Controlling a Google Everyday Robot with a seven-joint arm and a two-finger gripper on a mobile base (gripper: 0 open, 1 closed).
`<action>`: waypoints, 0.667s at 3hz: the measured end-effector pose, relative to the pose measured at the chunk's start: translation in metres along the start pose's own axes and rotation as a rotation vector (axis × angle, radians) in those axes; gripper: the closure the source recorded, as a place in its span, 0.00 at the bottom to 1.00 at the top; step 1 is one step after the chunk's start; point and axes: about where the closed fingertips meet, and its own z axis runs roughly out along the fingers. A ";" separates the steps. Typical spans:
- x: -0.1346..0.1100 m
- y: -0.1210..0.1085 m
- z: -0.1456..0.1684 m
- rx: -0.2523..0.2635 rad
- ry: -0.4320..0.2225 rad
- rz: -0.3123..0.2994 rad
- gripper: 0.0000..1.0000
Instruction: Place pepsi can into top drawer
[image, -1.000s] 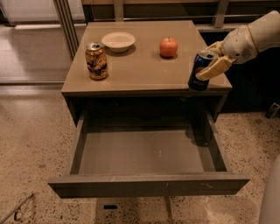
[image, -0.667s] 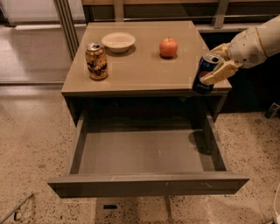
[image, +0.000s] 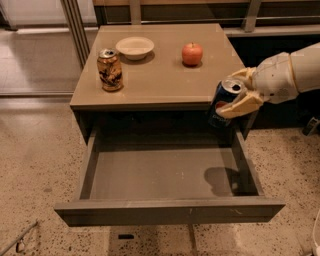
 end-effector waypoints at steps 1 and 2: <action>0.045 0.052 0.070 -0.127 -0.020 0.061 1.00; 0.058 0.072 0.088 -0.179 -0.017 0.086 1.00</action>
Offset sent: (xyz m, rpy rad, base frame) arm -0.0181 0.0276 -0.0713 0.0249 0.0960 0.0534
